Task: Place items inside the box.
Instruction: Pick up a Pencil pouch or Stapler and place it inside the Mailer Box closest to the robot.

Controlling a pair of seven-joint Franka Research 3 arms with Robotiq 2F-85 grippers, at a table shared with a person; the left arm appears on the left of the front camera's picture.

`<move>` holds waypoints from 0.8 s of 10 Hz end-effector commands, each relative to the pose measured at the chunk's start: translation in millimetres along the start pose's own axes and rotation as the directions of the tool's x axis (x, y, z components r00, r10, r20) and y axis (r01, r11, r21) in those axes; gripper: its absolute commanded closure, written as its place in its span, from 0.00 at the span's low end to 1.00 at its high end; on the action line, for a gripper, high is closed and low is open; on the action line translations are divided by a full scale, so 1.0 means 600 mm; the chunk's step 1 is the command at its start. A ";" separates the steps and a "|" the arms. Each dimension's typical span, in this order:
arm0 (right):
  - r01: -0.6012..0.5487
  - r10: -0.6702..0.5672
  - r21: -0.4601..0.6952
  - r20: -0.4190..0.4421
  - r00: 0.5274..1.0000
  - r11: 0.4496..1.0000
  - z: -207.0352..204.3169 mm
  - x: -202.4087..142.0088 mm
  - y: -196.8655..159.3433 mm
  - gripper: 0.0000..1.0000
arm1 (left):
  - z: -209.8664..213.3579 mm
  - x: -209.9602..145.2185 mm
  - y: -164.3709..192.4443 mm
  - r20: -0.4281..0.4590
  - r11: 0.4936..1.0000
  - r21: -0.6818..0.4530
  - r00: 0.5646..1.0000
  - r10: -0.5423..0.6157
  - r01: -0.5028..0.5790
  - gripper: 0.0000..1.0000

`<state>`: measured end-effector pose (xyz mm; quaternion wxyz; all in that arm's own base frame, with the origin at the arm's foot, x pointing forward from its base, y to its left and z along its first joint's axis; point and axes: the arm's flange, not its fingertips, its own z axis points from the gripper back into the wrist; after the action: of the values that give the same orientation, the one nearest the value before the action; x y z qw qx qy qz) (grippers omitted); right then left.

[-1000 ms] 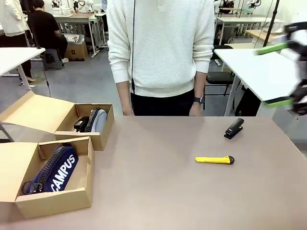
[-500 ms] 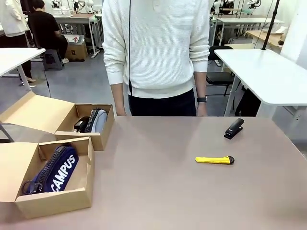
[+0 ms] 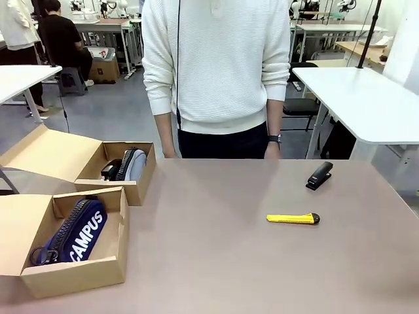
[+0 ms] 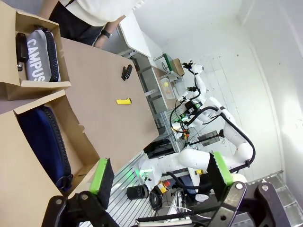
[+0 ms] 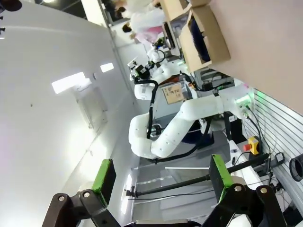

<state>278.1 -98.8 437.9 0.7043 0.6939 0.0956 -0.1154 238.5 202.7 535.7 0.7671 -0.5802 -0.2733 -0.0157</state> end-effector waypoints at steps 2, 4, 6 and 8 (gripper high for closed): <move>0.019 -0.019 0.017 0.005 1.000 1.000 -0.002 -0.008 0.017 0.00 | 0.001 -0.003 -0.001 -0.002 1.000 -0.009 1.000 -0.026 0.026 0.00; 0.019 -0.019 0.017 0.005 1.000 1.000 -0.002 -0.008 0.017 0.00 | 0.001 -0.003 -0.001 -0.002 1.000 -0.009 1.000 -0.026 0.026 0.00; 0.019 -0.019 0.017 0.005 1.000 1.000 -0.002 -0.008 0.017 0.00 | 0.001 -0.003 -0.001 -0.002 1.000 -0.009 1.000 -0.026 0.026 0.00; 0.019 -0.019 0.017 0.005 1.000 1.000 -0.002 -0.008 0.017 0.00 | 0.001 -0.003 -0.001 -0.002 1.000 -0.009 1.000 -0.026 0.026 0.00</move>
<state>275.5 -98.7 442.6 0.7070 0.6909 0.0955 -0.1174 238.5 202.7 535.7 0.7671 -0.5801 -0.2734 -0.0159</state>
